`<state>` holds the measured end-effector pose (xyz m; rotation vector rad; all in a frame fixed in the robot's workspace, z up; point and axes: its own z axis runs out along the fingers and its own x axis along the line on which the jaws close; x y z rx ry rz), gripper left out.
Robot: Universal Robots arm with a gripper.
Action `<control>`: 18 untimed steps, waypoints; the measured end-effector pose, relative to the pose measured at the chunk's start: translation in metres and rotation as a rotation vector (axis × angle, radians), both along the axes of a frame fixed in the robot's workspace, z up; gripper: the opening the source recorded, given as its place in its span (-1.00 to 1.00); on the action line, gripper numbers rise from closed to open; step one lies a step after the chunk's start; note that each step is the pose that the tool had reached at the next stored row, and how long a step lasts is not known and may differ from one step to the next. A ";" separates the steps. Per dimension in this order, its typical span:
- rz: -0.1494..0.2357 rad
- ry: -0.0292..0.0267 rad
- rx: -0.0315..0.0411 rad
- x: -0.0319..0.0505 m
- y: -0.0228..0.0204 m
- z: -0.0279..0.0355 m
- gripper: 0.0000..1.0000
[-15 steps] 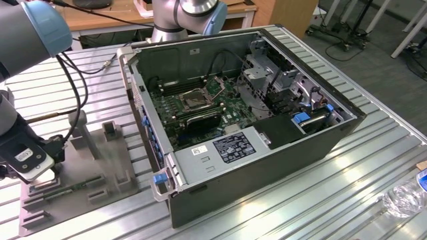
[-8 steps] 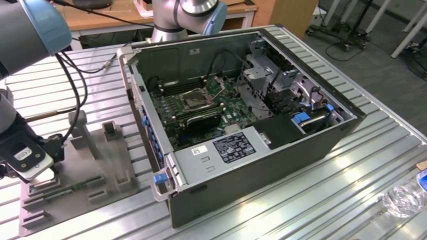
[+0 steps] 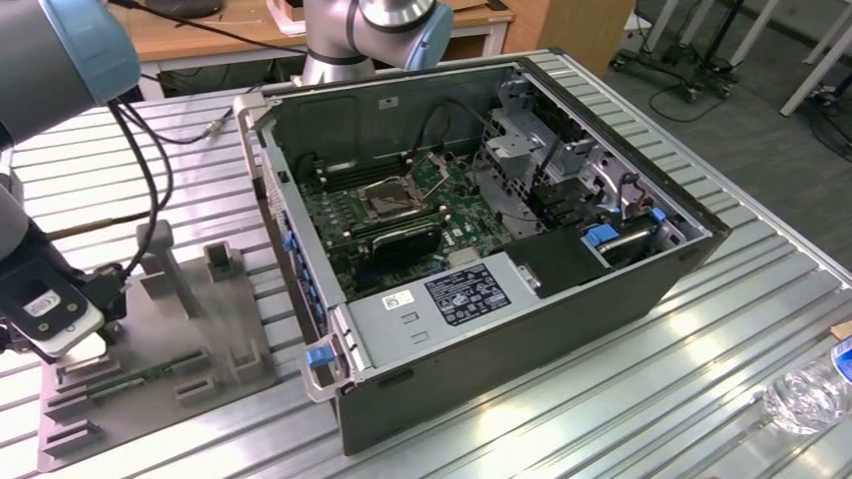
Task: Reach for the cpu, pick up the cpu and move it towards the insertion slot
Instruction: 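Pick up the cpu and move it towards the insertion slot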
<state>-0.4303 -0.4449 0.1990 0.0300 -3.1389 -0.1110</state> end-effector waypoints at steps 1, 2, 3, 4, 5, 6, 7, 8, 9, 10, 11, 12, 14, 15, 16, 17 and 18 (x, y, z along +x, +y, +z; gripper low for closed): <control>0.000 -0.0001 0.0000 0.0000 0.0000 0.0020 0.08; 0.000 -0.0001 0.0000 0.0000 0.0000 0.0038 0.08; 0.000 -0.0001 0.0000 0.0000 0.0000 0.0054 0.08; 0.000 -0.0001 0.0001 0.0000 0.0000 0.0072 0.08; 0.000 -0.0002 0.0001 0.0000 0.0000 0.0093 0.08; 0.000 -0.0002 0.0001 0.0000 0.0000 0.0111 0.08; 0.000 -0.0002 0.0001 0.0000 0.0000 0.0128 0.08; 0.000 -0.0001 0.0001 0.0000 0.0000 0.0146 0.08; 0.000 -0.0001 0.0000 0.0000 0.0000 0.0164 0.08; 0.000 -0.0001 0.0000 0.0000 0.0000 0.0181 0.08; 0.000 -0.0001 0.0000 0.0000 0.0000 0.0193 0.08; 0.000 -0.0003 0.0002 0.0000 0.0000 0.0195 0.08; 0.000 -0.0004 0.0003 0.0000 0.0000 0.0195 0.08; 0.000 -0.0003 0.0002 0.0000 0.0000 0.0197 0.08; 0.000 -0.0002 0.0001 0.0000 0.0000 0.0198 0.08; 0.000 -0.0002 0.0001 0.0000 0.0000 0.0198 0.08; 0.000 -0.0001 0.0001 0.0000 0.0000 0.0199 0.08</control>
